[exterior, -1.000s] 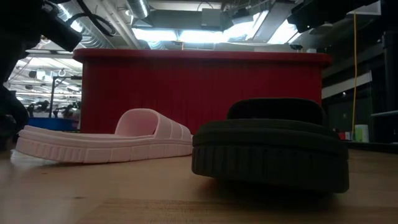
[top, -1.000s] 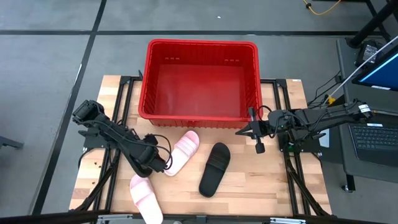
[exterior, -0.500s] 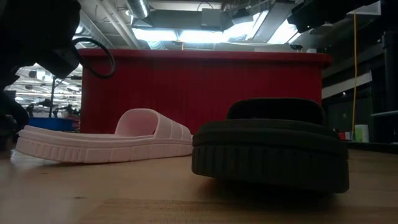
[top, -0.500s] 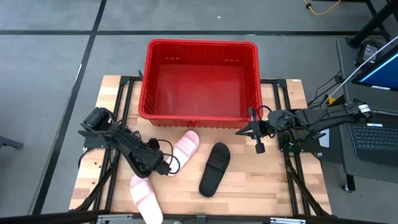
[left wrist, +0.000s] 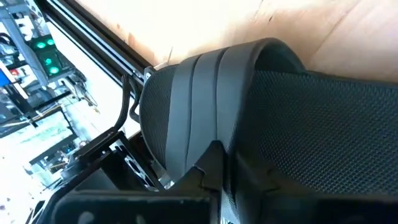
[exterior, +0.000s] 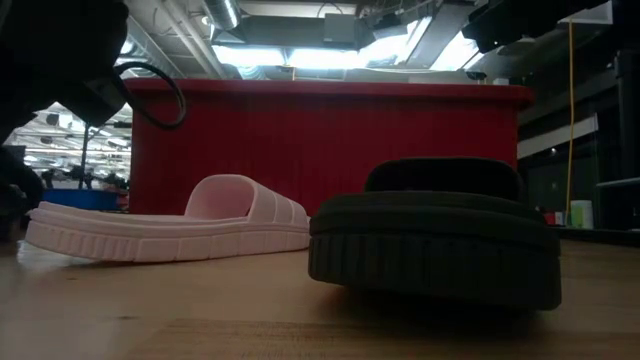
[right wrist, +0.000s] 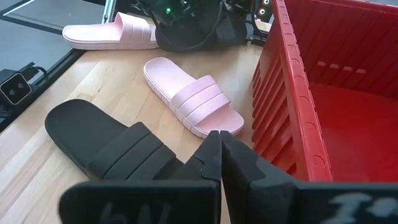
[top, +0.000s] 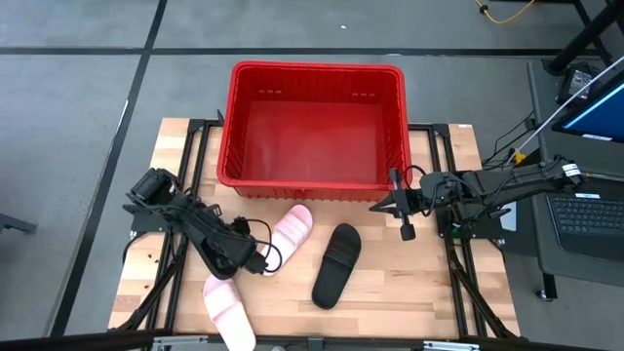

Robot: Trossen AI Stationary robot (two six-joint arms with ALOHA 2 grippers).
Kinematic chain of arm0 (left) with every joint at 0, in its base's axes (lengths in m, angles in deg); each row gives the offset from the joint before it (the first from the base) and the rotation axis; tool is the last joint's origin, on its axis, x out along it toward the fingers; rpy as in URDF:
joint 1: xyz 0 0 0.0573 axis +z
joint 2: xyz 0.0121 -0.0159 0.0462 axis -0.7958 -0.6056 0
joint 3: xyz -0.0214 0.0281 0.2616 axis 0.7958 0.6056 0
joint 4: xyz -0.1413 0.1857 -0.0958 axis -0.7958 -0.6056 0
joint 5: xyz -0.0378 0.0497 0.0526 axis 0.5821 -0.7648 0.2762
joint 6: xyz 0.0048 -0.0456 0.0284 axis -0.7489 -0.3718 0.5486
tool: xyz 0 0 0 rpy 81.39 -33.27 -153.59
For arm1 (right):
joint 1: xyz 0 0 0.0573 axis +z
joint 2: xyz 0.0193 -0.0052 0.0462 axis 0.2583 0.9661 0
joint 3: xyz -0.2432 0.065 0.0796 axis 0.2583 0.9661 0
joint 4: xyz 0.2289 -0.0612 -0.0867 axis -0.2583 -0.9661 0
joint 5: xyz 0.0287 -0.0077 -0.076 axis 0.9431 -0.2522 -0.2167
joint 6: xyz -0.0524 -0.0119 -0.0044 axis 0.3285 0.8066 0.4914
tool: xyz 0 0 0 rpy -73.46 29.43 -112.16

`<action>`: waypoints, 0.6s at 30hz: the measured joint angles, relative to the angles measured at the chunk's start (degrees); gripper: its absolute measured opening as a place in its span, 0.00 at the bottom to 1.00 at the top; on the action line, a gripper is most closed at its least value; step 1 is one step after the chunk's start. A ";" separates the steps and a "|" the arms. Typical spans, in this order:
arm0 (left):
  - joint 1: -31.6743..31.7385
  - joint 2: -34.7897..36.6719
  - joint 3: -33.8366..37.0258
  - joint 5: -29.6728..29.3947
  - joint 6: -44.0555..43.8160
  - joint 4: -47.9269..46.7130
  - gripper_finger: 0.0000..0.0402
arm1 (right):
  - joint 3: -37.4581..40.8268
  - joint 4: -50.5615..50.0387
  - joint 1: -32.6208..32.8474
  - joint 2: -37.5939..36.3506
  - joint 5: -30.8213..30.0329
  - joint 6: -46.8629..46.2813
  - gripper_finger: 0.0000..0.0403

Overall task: Pick and place slides into bin
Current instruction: Put the left black slipper into the red bin

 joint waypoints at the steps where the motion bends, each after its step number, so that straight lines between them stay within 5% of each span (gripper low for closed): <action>1: -0.47 0.00 0.00 -0.06 0.48 0.00 0.03 | 0.02 0.23 0.00 0.00 0.02 0.00 0.01; 12: -5.57 4.80 -0.40 -0.90 -4.23 0.87 0.02 | 0.02 1.41 0.00 -0.02 0.00 -0.02 0.01; 18: -6.81 10.82 -2.59 -9.56 -9.36 1.00 0.02 | 0.02 2.91 0.00 -0.02 0.02 -0.02 0.01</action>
